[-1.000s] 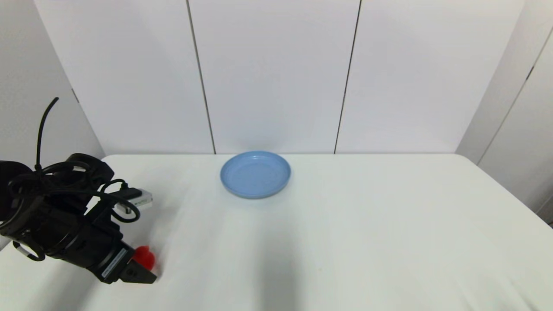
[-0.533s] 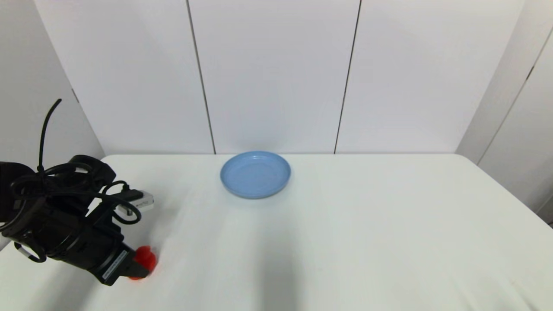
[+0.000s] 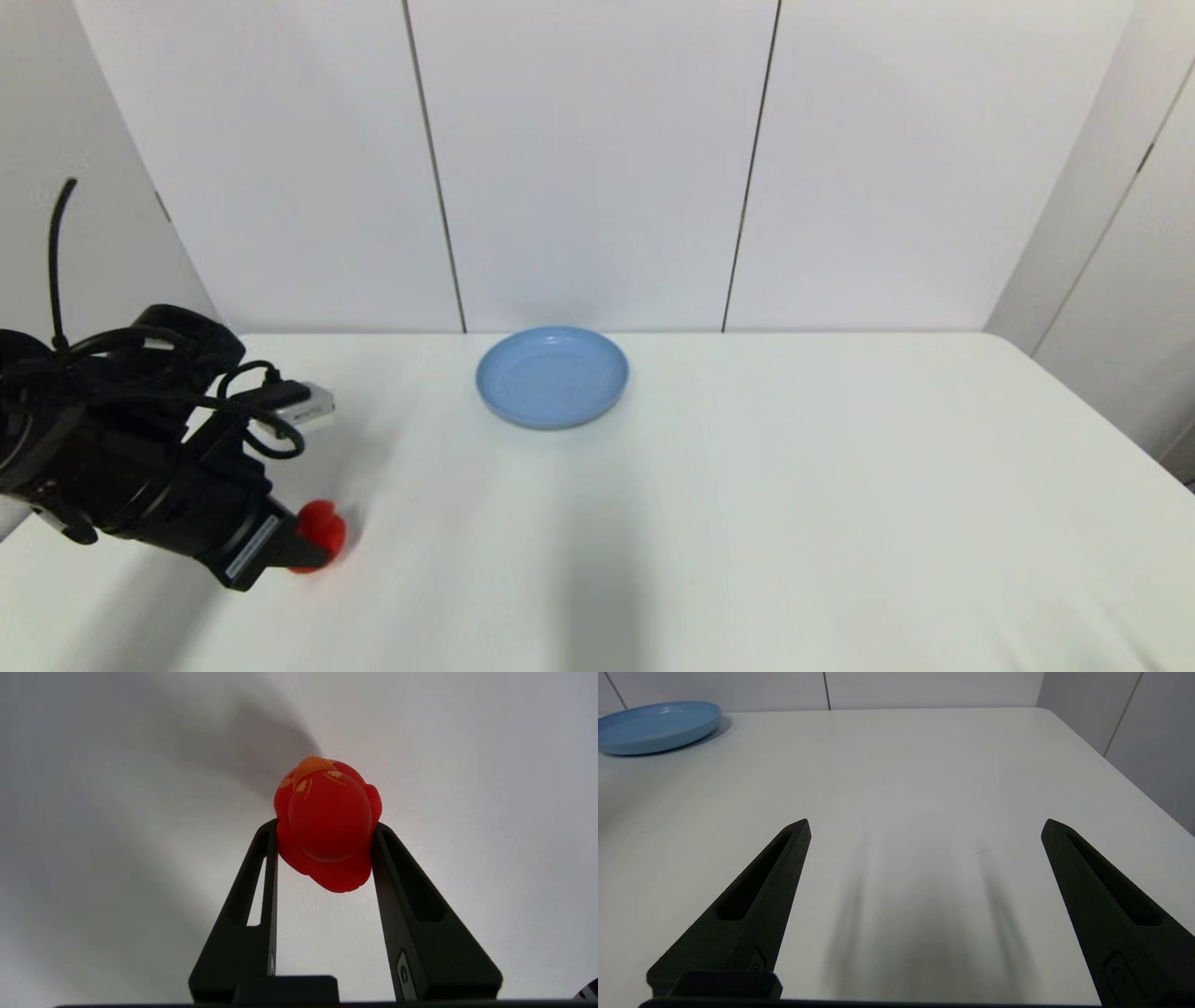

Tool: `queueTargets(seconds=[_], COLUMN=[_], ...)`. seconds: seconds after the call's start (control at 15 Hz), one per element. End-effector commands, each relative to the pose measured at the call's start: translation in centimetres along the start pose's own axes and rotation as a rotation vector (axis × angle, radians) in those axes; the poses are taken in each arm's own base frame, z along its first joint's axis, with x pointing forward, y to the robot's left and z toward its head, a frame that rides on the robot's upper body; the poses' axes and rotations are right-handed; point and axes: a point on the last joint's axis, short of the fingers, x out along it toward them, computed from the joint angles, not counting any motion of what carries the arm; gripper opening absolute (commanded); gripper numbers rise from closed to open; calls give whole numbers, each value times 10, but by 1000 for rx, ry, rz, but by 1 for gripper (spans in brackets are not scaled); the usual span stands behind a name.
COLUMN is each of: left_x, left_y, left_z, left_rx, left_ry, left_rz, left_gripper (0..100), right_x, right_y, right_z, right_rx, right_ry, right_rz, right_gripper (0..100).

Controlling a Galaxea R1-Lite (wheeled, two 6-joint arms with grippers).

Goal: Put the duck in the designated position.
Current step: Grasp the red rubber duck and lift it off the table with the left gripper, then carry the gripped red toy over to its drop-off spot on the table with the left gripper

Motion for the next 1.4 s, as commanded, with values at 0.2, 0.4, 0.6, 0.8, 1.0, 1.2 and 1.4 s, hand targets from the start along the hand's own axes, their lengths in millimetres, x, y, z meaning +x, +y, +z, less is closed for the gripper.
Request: queueTargets(seconds=[0.2, 0.4, 0.6, 0.8, 1.0, 1.2, 1.4], left_x=[-37, -47, -44, -32, -13, 14, 47], left_y=[-15, -32, -50, -73, -97, -117, -134], left_z=[51, 93, 140, 174, 203, 230, 243], left_rx=[175, 268, 350, 413, 466, 510, 538], left_ry=[-352, -460, -534, -573, -564, -586, -600], left_rz=[95, 75, 45, 16, -36, -66, -90], left_gripper=[0, 0, 0, 0, 0, 0, 0], right_x=[1, 1, 1, 1, 1, 1, 1], right_y=[0, 0, 0, 0, 0, 0, 0], right_z=[-2, -2, -2, -2, -2, -2, -2], right_rx=[0, 0, 0, 0, 0, 0, 0], right_ry=[8, 8, 8, 8, 8, 8, 8], right_rz=[0, 0, 0, 0, 0, 0, 0], right_gripper=[100, 100, 100, 100, 100, 100, 100])
